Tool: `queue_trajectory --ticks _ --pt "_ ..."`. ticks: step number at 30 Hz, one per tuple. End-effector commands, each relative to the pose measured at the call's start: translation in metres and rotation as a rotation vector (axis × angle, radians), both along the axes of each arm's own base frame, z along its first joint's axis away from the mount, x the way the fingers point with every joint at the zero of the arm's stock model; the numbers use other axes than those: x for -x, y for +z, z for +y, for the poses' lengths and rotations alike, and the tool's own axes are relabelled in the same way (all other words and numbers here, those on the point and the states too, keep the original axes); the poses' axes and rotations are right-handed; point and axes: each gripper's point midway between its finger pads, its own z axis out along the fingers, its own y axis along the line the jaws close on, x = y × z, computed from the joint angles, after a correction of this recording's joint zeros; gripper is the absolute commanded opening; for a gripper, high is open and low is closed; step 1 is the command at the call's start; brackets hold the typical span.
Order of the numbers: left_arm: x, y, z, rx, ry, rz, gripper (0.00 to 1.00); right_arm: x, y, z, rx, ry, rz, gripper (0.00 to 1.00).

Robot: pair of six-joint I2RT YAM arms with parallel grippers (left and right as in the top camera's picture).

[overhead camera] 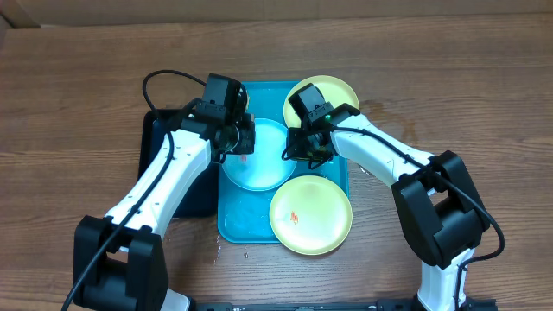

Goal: Clean dirty plates on tray and stack at the side
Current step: 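Scrub the white plate surface with the sponge in left gripper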

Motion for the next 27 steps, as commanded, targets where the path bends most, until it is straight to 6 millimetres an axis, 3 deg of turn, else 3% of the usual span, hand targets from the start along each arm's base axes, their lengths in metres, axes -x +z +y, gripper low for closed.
queue_trajectory --ticks 1,5,12,23,27 --pt "0.001 -0.017 0.004 -0.029 0.021 0.027 0.04 0.001 -0.001 0.001 -0.005 0.000 0.006 0.24" --pt "0.003 -0.032 0.007 -0.055 0.025 0.062 0.04 0.001 -0.001 0.001 -0.005 0.000 0.007 0.22" --pt "0.004 -0.065 0.007 -0.085 -0.003 0.129 0.04 0.003 -0.002 0.000 -0.001 0.000 0.013 0.04" --pt "0.016 -0.105 0.009 -0.115 -0.021 0.236 0.04 0.003 -0.002 0.000 -0.001 0.000 0.013 0.04" --pt "0.030 -0.123 -0.003 -0.053 -0.053 0.321 0.04 0.003 -0.002 0.000 -0.001 0.000 0.013 0.04"
